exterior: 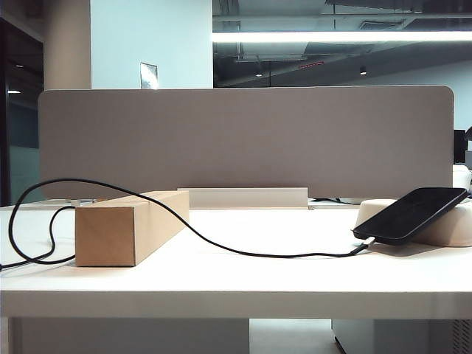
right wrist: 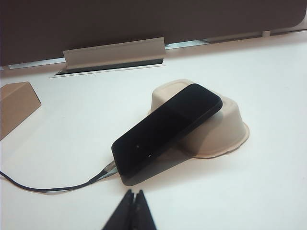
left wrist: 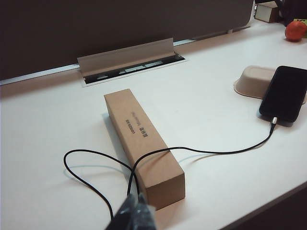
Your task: Pick up the charging cable and the phone, plug the charging cable into the charging port on the phone, and finally place them back on the table.
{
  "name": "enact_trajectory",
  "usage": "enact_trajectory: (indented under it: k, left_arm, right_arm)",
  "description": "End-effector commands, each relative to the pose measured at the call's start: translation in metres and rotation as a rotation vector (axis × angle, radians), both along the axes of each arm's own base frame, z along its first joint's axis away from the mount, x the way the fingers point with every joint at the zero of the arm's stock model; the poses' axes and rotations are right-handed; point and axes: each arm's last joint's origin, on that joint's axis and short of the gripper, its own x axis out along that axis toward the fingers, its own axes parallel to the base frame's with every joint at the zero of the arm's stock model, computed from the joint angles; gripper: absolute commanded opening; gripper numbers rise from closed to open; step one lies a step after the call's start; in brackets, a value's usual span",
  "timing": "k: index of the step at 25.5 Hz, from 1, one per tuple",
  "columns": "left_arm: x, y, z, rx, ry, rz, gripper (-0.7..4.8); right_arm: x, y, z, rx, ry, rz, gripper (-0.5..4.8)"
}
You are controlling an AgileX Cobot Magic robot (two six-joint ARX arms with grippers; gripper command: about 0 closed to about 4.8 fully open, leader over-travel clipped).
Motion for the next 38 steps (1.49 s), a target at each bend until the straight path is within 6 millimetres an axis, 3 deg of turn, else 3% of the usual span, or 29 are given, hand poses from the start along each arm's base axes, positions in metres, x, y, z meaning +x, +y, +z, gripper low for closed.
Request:
enact_trajectory:
  k: [1, 18, 24, 31, 35, 38]
  left_arm:
    - [0.000, 0.000, 0.002, -0.009, -0.018, -0.002, -0.06]
    - [0.003, -0.001, 0.012, -0.046, -0.133, 0.003, -0.06]
    - [0.011, -0.002, 0.004, -0.056, -0.170, 0.033, -0.06]
    - [0.038, -0.009, -0.044, -0.110, -0.169, 0.119, -0.06]
    - [0.045, -0.008, -0.060, -0.263, -0.196, 0.233, -0.06]
    - [0.047, -0.008, -0.072, -0.226, -0.201, 0.251, -0.06]
  right_arm:
    - [0.000, 0.000, -0.003, -0.006, 0.019, -0.007, -0.01]
    - [0.000, -0.001, -0.005, -0.006, 0.036, -0.013, -0.01]
    - [0.000, -0.007, -0.005, -0.005, 0.036, -0.074, -0.01]
    - [0.000, -0.007, -0.005, -0.005, 0.036, -0.074, -0.01]
    - [0.000, -0.007, -0.005, -0.005, 0.036, -0.074, -0.01]
    - [0.000, -0.007, -0.005, -0.005, 0.036, -0.073, -0.01]
